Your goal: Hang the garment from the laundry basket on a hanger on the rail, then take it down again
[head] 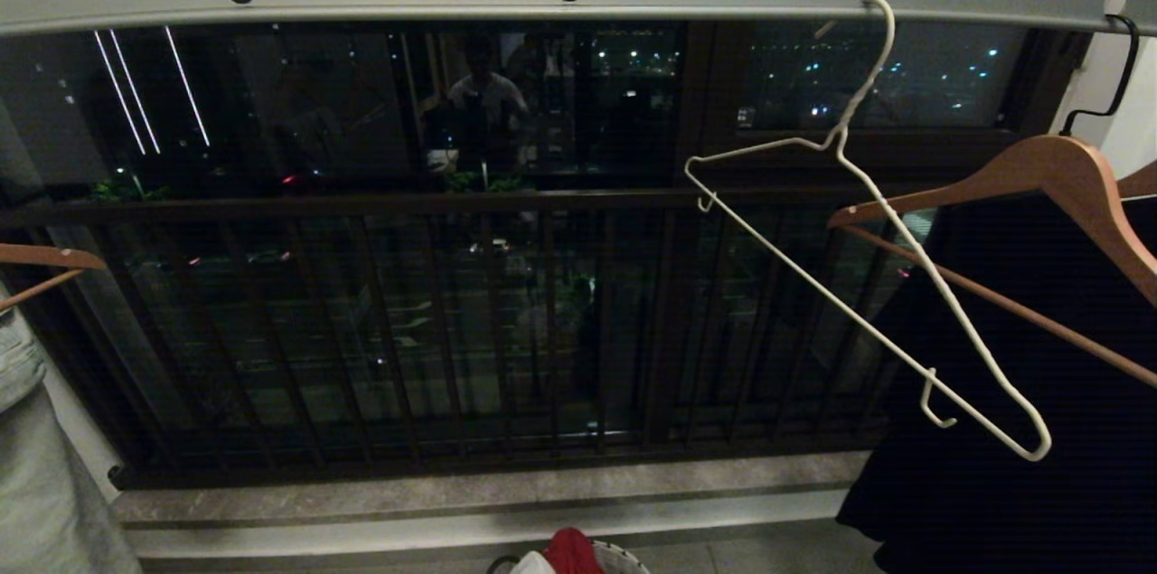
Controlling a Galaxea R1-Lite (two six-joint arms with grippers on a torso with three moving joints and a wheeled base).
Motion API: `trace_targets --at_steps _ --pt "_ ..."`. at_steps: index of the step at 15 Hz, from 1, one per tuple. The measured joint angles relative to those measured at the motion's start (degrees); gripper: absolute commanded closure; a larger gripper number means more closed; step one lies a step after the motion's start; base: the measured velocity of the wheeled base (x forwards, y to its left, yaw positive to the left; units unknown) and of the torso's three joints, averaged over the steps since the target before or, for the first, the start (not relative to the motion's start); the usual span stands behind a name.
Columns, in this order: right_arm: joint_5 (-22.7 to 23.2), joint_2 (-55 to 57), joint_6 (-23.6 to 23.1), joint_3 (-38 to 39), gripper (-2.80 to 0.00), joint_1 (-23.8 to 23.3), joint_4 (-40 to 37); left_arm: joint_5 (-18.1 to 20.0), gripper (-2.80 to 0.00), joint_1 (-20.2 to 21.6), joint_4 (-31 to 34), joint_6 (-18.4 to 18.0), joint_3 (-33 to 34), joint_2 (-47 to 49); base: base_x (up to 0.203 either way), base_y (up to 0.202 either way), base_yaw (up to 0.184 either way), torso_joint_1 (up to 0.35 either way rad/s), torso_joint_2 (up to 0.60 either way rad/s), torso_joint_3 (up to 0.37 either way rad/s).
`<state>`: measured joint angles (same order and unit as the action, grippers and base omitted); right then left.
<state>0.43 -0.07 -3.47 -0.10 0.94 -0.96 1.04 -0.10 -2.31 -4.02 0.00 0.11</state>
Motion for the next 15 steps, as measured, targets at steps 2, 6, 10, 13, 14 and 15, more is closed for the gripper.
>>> trace_targets --at_steps 2,6,10,13,14,15 --pt "0.0 0.0 0.1 0.0 0.0 0.0 0.0 0.0 0.0 0.0 0.0 1.2 0.0 0.0 0.0 0.0 0.0 0.0 0.0 0.0" --pt "0.0 0.0 0.1 0.0 0.0 0.0 0.0 -0.7 0.0 0.0 0.0 3.6 0.0 0.0 0.0 0.0 0.0 0.0 0.0 0.0" --pt "-0.1 0.0 0.3 0.0 0.0 0.0 0.0 -0.7 0.0 0.0 0.0 3.6 0.0 0.0 0.0 0.0 0.0 0.0 0.0 0.0" --pt "-0.2 0.0 1.3 0.0 0.0 0.0 0.0 -0.7 0.0 0.0 0.0 3.6 0.0 0.0 0.0 0.0 0.0 0.0 0.0 0.0" --pt "-0.2 0.0 1.4 0.0 0.0 0.0 0.0 -0.7 0.0 0.0 0.0 3.6 0.0 0.0 0.0 0.0 0.0 0.0 0.0 0.0" --pt "-0.2 0.0 1.5 0.0 0.0 0.0 0.0 -0.7 0.0 0.0 0.0 3.6 0.0 0.0 0.0 0.0 0.0 0.0 0.0 0.0"
